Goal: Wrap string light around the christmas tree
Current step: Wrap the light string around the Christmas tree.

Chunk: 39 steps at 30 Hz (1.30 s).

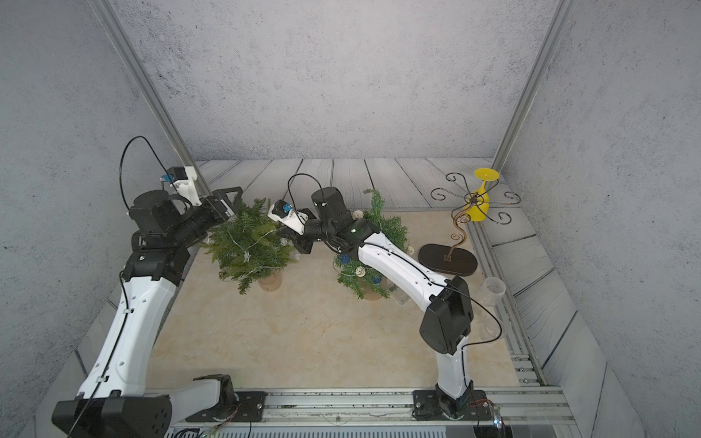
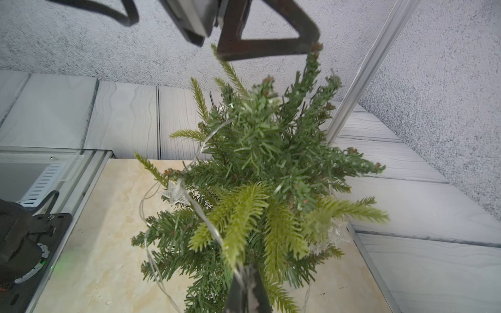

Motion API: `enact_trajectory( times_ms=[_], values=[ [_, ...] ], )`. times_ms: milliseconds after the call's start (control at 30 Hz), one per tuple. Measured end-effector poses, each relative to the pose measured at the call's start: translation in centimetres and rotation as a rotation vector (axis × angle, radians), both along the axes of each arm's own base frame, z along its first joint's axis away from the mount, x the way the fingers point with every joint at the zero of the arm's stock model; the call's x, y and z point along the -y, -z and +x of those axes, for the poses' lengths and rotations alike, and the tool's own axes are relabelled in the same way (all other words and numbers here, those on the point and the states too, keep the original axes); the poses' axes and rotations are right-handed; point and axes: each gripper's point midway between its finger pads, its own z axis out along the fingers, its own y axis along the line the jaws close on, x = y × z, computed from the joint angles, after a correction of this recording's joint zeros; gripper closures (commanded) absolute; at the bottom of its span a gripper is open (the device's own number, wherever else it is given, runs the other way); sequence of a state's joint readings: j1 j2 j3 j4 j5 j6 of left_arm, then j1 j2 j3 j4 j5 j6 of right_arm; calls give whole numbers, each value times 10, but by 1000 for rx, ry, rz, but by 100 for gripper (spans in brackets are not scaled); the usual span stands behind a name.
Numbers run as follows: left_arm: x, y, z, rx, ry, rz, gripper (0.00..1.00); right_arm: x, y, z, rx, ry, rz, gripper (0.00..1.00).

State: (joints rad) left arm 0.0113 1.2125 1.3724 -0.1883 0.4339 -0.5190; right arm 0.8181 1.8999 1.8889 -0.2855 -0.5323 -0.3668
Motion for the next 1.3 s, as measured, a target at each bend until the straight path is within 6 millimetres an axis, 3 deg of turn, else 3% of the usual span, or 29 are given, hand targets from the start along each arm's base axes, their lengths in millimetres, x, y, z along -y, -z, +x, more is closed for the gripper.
enact_trajectory(
  times_ms=[233,467,633,1000,1300],
  values=[
    [-2,27,16,-73,-20,35,51,-9,21,-19,39,-9,-95,100],
    [1,39,20,-105,-33,61,63,-8,19,-27,94,9,-155,100],
    [-1,39,20,-101,-39,75,69,-1,-1,-20,140,45,-158,100],
    [2,39,21,-90,-21,83,71,14,-64,-14,266,108,-118,100],
    [7,41,25,-74,7,87,71,12,-79,-3,307,124,-117,100]
  ],
)
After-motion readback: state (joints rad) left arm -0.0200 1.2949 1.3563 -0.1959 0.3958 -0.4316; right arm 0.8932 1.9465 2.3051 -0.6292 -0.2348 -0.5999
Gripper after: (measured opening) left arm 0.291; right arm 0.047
